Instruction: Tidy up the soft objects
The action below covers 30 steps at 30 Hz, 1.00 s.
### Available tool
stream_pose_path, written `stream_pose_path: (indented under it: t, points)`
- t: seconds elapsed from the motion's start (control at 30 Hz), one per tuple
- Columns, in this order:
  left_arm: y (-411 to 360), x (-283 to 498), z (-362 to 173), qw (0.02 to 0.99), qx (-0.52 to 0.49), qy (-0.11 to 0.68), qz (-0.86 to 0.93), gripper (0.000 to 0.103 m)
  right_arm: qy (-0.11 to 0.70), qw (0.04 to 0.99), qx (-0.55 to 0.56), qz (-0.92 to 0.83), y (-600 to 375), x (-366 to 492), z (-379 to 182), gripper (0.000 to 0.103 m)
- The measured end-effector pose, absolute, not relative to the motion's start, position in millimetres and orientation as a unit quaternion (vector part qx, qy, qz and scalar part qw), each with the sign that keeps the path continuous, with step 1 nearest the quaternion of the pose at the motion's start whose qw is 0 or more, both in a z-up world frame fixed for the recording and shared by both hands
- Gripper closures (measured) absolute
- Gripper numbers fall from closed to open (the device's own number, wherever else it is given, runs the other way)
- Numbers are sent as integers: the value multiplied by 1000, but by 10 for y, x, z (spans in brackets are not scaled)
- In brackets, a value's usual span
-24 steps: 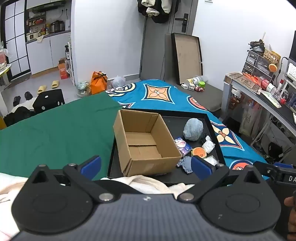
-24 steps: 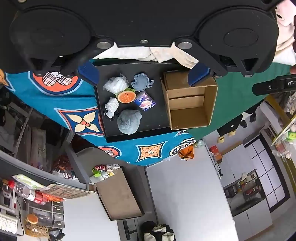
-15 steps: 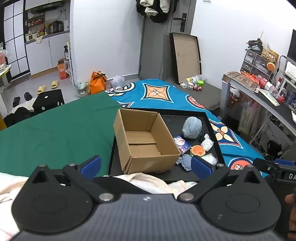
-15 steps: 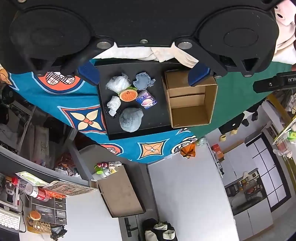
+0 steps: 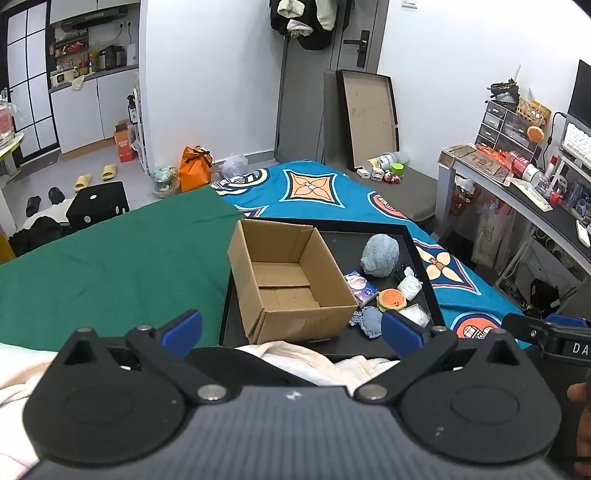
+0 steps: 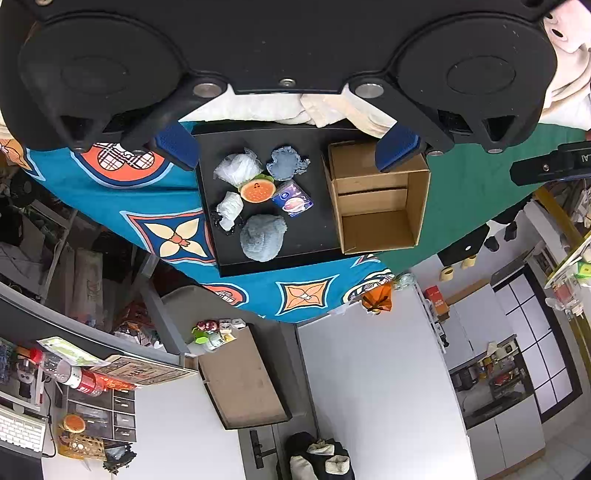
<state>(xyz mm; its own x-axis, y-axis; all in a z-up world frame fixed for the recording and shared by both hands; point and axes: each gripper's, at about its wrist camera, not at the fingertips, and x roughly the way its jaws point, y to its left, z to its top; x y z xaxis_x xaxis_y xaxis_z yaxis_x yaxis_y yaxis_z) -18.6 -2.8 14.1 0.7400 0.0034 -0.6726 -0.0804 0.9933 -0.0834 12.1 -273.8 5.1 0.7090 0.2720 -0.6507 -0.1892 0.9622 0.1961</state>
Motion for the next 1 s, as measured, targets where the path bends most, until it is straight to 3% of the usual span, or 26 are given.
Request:
stream_pose_path:
  t: [1.0]
  points:
    - [-28, -377, 183, 934, -49, 352, 19, 1, 354, 927, 56, 110, -2769, -48, 69, 0]
